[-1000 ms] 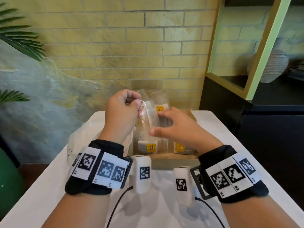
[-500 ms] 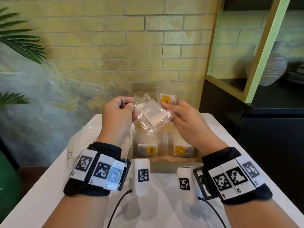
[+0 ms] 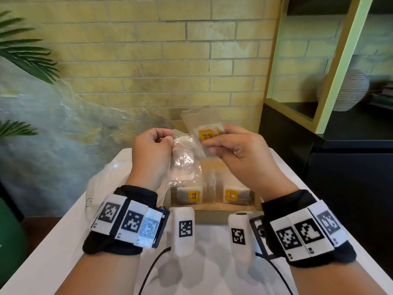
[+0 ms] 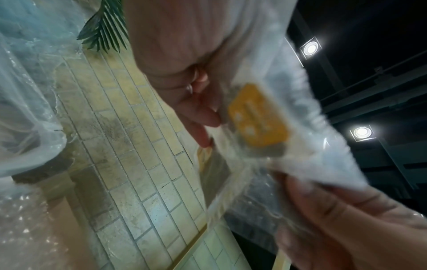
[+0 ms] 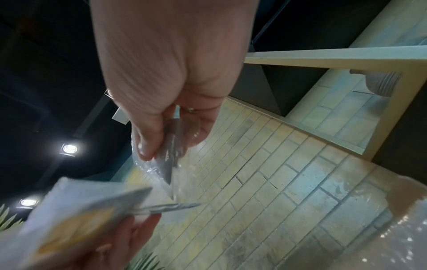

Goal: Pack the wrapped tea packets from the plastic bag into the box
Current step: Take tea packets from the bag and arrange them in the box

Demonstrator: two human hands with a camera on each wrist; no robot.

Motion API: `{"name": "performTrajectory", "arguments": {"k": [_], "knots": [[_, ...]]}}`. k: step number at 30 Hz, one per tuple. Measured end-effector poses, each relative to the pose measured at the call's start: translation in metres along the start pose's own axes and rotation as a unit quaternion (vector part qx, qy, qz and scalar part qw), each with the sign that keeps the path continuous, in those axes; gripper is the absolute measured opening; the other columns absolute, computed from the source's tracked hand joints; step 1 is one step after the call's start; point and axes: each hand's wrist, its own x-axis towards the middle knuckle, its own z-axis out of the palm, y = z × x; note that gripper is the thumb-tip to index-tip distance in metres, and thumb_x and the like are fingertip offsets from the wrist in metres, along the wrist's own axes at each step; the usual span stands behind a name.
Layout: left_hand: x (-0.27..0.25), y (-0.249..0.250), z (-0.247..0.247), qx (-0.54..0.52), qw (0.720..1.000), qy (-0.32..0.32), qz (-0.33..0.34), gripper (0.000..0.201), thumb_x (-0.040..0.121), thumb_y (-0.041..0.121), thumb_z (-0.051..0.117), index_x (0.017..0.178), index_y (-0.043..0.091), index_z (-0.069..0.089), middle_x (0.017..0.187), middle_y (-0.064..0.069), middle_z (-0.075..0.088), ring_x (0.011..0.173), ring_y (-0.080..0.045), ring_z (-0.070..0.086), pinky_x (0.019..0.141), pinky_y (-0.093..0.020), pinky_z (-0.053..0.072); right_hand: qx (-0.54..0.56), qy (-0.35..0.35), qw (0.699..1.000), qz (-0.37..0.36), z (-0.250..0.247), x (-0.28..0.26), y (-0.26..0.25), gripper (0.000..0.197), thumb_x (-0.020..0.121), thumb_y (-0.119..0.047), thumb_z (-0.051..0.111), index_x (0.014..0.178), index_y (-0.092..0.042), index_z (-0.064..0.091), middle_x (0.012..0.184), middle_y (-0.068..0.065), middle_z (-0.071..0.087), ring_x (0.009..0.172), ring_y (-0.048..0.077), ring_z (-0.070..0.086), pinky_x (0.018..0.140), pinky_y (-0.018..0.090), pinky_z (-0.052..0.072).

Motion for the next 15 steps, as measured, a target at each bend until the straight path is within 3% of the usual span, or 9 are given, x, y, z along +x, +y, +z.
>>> {"name": "performTrajectory", "arguments": {"k": [2,4,8,11,15], "knots": [[0.000,0.000,0.001,0.008,1.000,0.002,0.000,0.029,0.090,0.003,0.053,0.072,0.025,0.061,0.072,-0.001,0.061,0.067,-0.016,0.056,0.065,-0.031,0.050,-0.023,-0.012,1.000,0.012,0.000,-0.001,0.000,0.030,0.079,-0.008,0.065,0.108,-0.013,0.071,0.106,-0.017,0.054,0.106,0.004,0.054,0.090,0.010,0.043],[-0.001,0.001,0.001,0.012,1.000,0.003,0.003,0.029,0.090,0.004,0.053,0.072,0.025,0.060,0.073,0.001,0.061,0.066,-0.014,0.056,0.061,-0.026,0.049,-0.044,-0.035,0.998,0.034,-0.002,-0.003,0.000,0.046,0.076,-0.005,0.070,0.119,-0.020,0.065,0.114,-0.022,0.048,0.112,0.002,0.052,0.094,0.014,0.042],[-0.001,0.001,0.001,0.010,1.000,0.010,-0.003,0.029,0.090,0.004,0.053,0.073,0.025,0.061,0.076,0.001,0.062,0.072,-0.014,0.058,0.067,-0.027,0.050,-0.058,-0.083,0.994,0.042,-0.002,-0.004,-0.003,0.067,0.068,-0.018,0.080,0.130,-0.028,0.054,0.132,-0.021,0.046,0.125,0.001,0.042,0.101,0.019,0.035],[0.000,-0.001,0.002,0.008,1.000,0.008,-0.014,0.029,0.089,0.003,0.053,0.072,0.024,0.061,0.076,-0.002,0.063,0.076,-0.020,0.060,0.076,-0.036,0.051,-0.048,-0.074,0.996,0.015,0.000,-0.003,-0.009,0.059,0.065,-0.029,0.077,0.122,-0.022,0.062,0.132,-0.012,0.054,0.120,0.011,0.051,0.098,0.032,0.045],[-0.001,-0.003,0.005,0.029,1.000,0.007,-0.005,0.029,0.086,0.001,0.052,0.069,0.023,0.060,0.070,-0.002,0.061,0.072,-0.022,0.057,0.073,-0.036,0.050,-0.062,-0.043,0.995,-0.059,0.003,-0.002,-0.015,0.042,0.067,-0.026,0.072,0.107,-0.015,0.071,0.119,-0.005,0.064,0.103,0.022,0.062,0.081,0.044,0.055]]}}
